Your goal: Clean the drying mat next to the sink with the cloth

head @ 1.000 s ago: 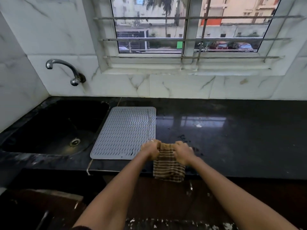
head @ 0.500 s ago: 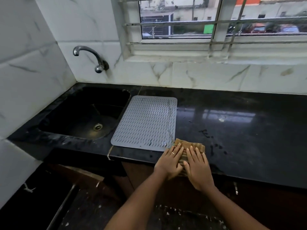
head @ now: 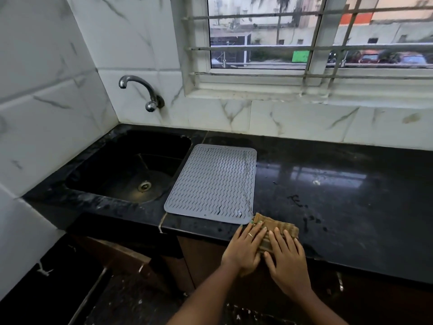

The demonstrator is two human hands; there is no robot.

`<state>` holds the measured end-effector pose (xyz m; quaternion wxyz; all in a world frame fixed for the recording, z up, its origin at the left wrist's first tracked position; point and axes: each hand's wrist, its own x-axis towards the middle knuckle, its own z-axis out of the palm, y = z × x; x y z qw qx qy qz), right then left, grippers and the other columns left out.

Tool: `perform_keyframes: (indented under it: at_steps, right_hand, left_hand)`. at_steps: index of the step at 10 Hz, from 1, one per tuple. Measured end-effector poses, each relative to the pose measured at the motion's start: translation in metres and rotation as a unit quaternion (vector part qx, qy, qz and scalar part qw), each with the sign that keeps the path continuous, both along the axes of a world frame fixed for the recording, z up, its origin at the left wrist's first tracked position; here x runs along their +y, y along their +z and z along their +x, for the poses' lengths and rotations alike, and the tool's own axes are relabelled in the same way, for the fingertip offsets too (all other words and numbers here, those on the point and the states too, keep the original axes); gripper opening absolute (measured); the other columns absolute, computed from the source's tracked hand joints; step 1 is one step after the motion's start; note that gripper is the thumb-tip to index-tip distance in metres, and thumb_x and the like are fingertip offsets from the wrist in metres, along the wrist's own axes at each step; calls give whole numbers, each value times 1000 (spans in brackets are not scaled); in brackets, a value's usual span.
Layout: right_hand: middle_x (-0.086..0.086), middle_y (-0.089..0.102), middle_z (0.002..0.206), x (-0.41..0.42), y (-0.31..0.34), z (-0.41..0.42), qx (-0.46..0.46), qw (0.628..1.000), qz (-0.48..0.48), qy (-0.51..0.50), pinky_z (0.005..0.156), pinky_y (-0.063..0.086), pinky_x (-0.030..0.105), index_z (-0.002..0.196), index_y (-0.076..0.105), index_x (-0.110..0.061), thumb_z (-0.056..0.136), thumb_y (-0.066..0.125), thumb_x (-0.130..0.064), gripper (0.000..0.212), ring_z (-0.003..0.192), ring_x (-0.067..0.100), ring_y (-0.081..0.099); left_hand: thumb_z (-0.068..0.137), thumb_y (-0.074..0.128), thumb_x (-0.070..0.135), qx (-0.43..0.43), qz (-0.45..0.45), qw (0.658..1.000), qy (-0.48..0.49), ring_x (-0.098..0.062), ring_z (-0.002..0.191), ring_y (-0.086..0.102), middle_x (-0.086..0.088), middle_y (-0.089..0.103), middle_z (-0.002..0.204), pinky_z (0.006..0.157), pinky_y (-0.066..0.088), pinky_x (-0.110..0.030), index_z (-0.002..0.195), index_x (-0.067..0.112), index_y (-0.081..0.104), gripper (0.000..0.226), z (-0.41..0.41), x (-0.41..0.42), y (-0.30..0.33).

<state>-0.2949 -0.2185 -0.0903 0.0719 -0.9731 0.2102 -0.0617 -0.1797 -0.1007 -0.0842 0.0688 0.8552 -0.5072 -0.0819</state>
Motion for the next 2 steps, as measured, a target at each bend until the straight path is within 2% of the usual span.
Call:
perform_keyframes:
  at_steps: [1, 2]
  right_hand:
    - [-4, 67, 114, -15, 22, 11, 28, 999, -17, 34, 80, 45, 38, 111, 66, -24, 83, 39, -46, 45, 103, 20, 60]
    - [-1, 67, 105, -33, 60, 45, 124, 986, -58, 97, 75, 44, 37, 106, 64, -22, 85, 28, -29, 42, 93, 22, 57]
  left_hand:
    - [91, 26, 44, -27, 8, 1000, -12, -28, 140, 32, -10, 36, 152, 117, 14, -48, 146, 19, 35, 62, 11, -3, 29]
    - [95, 32, 39, -56, 71, 996, -15, -34, 116, 54, -17, 64, 118, 114, 19, -47, 123, 12, 59, 47, 39, -14, 67]
